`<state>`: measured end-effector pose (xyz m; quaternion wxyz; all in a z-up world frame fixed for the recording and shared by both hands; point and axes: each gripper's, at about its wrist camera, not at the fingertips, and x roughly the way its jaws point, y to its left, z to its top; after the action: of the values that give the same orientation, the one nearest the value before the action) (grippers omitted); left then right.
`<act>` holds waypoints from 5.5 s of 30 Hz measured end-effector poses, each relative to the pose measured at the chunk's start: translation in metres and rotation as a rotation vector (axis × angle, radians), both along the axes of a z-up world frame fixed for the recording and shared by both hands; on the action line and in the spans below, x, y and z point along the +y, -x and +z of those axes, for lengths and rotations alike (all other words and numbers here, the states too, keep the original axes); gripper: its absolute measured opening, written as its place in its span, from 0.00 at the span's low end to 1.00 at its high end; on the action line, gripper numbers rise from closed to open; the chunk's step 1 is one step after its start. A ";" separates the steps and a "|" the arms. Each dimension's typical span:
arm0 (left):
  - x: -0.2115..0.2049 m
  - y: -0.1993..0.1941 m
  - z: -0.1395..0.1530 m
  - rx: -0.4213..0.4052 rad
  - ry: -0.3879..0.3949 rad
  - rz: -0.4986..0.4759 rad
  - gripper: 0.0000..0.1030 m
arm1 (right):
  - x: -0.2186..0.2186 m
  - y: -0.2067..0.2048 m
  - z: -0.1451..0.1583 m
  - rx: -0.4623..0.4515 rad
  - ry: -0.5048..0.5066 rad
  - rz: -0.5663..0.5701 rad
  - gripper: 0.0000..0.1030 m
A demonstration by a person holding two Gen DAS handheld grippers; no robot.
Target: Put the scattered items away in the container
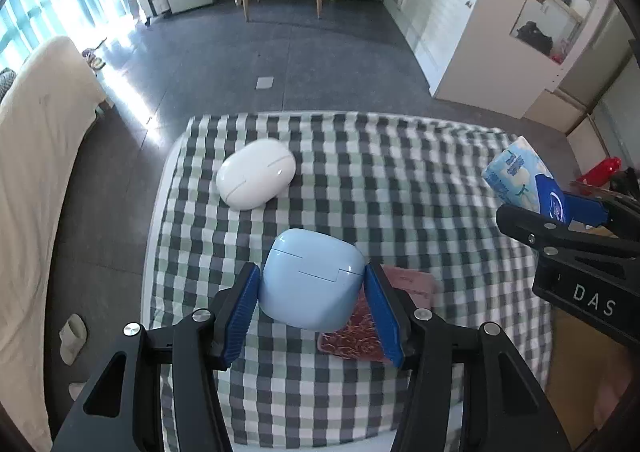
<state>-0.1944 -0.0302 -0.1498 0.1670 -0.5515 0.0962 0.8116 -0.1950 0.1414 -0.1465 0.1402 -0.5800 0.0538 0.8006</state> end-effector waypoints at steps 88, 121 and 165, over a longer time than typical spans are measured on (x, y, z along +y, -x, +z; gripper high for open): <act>-0.071 -0.113 0.016 -0.026 0.097 0.082 1.00 | -0.058 -0.067 0.045 0.044 0.112 0.079 0.70; -0.063 -0.118 -0.046 -0.048 0.004 -0.094 0.86 | -0.096 0.019 -0.083 -0.082 0.056 0.333 0.70; -0.035 -0.129 -0.039 -0.081 0.016 -0.257 0.84 | -0.036 -0.080 -0.042 -0.105 0.286 0.248 0.62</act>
<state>-0.0657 -0.0647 -0.1885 0.2688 -0.5685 0.1656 0.7597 -0.1149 0.1052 -0.1887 -0.0408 -0.6371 0.0877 0.7647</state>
